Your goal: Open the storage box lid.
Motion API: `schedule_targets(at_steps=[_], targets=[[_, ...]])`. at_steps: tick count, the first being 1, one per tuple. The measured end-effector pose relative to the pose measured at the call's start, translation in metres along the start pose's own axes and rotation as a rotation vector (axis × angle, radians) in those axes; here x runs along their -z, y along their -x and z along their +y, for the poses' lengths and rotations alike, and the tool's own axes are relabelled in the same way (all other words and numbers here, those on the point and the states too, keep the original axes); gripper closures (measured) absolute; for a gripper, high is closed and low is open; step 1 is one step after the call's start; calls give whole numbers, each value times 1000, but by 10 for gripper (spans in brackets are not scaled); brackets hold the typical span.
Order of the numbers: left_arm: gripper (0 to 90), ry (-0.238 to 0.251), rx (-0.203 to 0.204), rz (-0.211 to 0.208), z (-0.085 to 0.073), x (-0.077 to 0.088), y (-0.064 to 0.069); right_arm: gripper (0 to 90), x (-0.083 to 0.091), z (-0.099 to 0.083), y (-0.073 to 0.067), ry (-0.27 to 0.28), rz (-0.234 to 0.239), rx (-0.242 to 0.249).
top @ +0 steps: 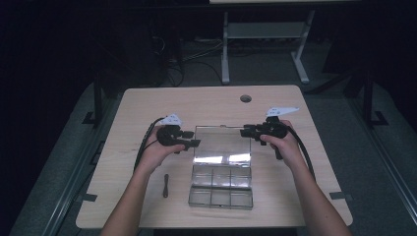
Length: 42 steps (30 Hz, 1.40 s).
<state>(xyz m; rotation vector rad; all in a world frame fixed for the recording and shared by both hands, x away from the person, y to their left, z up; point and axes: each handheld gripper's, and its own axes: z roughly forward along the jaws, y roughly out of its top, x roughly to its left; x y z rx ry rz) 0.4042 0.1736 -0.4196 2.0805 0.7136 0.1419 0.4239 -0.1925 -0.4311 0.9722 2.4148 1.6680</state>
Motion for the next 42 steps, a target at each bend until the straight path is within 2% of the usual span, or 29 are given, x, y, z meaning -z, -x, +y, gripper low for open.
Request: schedule_targets(at_steps=[3,11,15,21,25,29,42], targets=[[490,-16,6,-9,-1,-4,0,618,-1,0,0,1,0,2],[483,-14,27,-49,-3,-9,-1,617,-4,0,1,4,3,-3],[494,-13,49,-56,-4,-9,0,616,-6,0,2,-2,3,-16],[509,-8,48,-48,-5,-8,0,589,-5,2,-2,-13,-21,5],[511,-15,48,-40,-6,-9,0,561,-7,-2,-4,-42,-47,15],[510,-20,56,-33,-6,-10,0,555,-8,-3,-3,-45,-43,-13],[489,-37,89,-28,-8,-11,-3,549,-17,-6,4,-43,-34,-48]])
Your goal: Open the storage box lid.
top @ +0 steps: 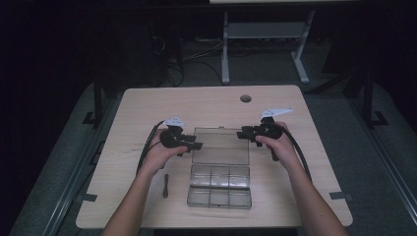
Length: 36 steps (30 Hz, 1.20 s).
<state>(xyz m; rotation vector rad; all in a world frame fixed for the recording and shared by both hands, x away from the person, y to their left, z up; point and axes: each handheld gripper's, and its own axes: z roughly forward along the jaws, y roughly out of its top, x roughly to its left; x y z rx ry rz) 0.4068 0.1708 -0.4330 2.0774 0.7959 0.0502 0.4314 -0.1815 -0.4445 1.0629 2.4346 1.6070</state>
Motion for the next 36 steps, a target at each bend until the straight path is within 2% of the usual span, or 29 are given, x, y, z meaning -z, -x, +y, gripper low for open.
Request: schedule_targets(at_steps=[20,36], targets=[[459,-20,60,-18,-7,-3,-7,534,-12,-7,10,-24,29,-61],[443,-25,105,-45,-12,-6,-13,523,-18,-13,15,-48,38,-84]])
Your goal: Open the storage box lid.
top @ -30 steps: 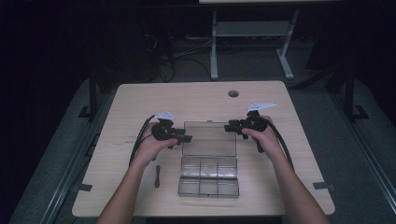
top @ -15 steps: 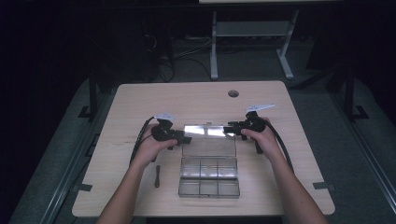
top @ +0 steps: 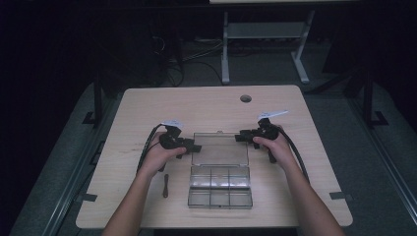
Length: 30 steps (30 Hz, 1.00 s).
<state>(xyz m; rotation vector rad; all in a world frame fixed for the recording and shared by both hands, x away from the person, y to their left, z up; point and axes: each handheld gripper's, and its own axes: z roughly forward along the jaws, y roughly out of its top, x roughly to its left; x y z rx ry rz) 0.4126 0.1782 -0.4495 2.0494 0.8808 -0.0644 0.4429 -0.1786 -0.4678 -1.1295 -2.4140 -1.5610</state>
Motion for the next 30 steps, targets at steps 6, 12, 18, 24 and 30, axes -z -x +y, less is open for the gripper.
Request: schedule_targets(at_steps=[6,12,18,24,30], targets=[[420,-10,14,0,-2,-2,-3,518,-2,-2,2,-9,2,-6],[459,-37,-20,19,-4,-3,-3,501,-9,-6,3,-60,-16,-7],[457,-40,-19,20,-5,-5,-3,497,-12,-9,5,-74,-14,-16],[452,-46,-26,24,-5,-6,-4,492,-13,-10,4,-84,-29,1],[451,-45,-28,32,-6,-5,-4,488,-14,-10,3,-97,-38,5]])
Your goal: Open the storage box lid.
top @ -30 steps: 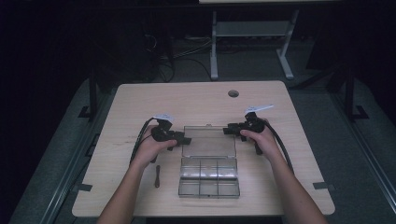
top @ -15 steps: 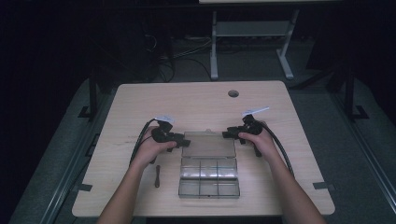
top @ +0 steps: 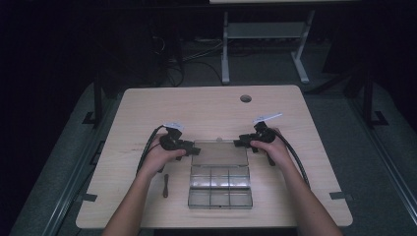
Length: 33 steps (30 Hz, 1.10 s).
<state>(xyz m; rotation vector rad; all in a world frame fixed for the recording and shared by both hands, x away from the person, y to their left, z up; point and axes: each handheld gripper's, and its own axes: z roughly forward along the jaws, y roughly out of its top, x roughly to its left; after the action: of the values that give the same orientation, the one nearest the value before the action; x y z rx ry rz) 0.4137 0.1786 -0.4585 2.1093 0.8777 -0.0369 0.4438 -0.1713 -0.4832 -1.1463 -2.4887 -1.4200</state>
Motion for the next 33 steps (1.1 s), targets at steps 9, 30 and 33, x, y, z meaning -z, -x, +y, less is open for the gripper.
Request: schedule_targets(at_steps=[9,30,33], targets=[[457,2,-23,15,0,3,-1,483,0,1,-2,-2,-24,18],[505,23,-57,66,-3,38,9,516,36,-1,-23,21,-85,39],[572,23,-71,90,-5,45,12,617,45,-6,-26,42,-97,28]])
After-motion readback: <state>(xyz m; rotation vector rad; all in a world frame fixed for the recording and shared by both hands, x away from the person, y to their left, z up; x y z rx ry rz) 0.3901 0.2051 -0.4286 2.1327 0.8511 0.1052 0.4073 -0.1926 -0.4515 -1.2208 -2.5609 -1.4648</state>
